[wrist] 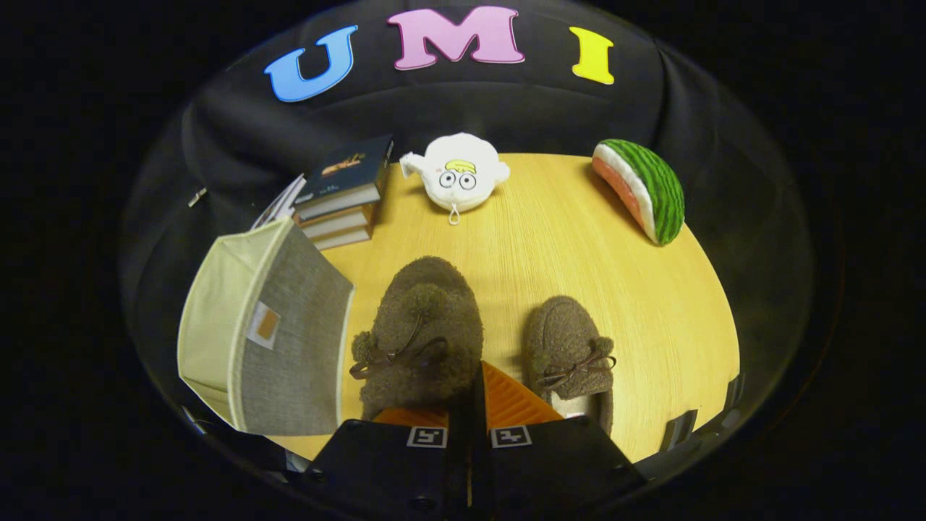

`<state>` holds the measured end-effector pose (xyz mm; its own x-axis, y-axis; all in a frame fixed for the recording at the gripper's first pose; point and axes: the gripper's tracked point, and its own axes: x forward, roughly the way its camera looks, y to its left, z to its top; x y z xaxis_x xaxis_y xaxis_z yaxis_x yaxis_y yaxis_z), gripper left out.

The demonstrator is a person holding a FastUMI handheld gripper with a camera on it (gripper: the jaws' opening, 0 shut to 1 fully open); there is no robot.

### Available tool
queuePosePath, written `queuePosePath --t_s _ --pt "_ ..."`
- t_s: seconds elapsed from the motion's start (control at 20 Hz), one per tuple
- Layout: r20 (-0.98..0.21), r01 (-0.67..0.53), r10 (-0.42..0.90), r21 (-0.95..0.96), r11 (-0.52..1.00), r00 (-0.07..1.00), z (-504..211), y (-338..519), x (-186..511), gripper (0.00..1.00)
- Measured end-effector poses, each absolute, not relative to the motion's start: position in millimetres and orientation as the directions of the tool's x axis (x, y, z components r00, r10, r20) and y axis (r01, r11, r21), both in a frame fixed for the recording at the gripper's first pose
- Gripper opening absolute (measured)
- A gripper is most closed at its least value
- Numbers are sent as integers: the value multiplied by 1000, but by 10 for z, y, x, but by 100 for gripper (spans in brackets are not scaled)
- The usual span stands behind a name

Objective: Open the storage box then place both shoes into the box .Put the left shoe in first, then the right shoe, with the right side of both shoes facing outward in a uniform manner.

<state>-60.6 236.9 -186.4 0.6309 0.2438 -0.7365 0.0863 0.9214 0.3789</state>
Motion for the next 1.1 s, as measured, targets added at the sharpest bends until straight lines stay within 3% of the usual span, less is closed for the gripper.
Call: queuePosePath --t_s 0.45,0.75,1.1 --pt "-681 70 368 524 849 633 -630 3276 -255 7" --pt "-709 63 433 556 829 556 -615 4198 -220 7" --pt "-763 83 402 507 858 506 -927 4758 -253 7"
